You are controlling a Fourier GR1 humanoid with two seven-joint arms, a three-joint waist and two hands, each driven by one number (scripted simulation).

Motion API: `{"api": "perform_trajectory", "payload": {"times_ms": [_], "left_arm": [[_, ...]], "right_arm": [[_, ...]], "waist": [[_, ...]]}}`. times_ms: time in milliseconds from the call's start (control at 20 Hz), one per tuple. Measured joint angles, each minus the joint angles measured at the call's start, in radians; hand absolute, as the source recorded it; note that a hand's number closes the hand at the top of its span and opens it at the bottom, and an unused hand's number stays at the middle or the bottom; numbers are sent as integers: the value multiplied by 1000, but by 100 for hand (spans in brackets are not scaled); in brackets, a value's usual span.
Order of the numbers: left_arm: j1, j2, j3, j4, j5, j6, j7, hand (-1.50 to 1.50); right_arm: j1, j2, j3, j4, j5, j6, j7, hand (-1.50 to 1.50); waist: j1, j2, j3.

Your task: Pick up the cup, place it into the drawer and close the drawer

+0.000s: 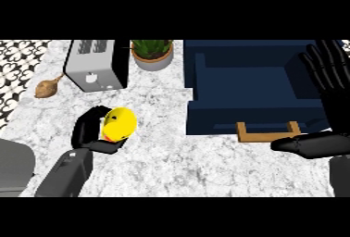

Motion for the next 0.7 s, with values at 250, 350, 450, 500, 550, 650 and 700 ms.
{"api": "perform_trajectory", "payload": {"times_ms": [250,350,450,500,550,650,700], "left_arm": [[-57,-26,25,-76,33,56,45,150],[-77,-43,19,-131,40,76,70,150],[-100,-71,2,-201,41,103,115,150],[-120,-74,-4,-227,42,110,143,150],[-129,-77,-14,-263,43,113,173,150],[-174,-92,-33,-311,42,125,241,150],[-192,-108,-50,-343,44,147,284,150]], "right_arm": [[-7,-6,-1,-1,11,-5,14,-150],[13,-7,-4,-17,8,-1,15,-150],[26,-2,-1,-22,17,-4,12,-150],[23,-2,-3,-26,14,-6,18,-150],[13,-4,-6,-26,14,-11,27,-150],[11,-4,-12,-8,17,-10,12,-150],[15,0,-8,-8,24,-12,5,-150]], "waist": [[9,-5,2],[12,-8,3],[17,-11,3],[18,-11,3],[19,-12,4],[20,-12,4],[22,-13,4]]}}
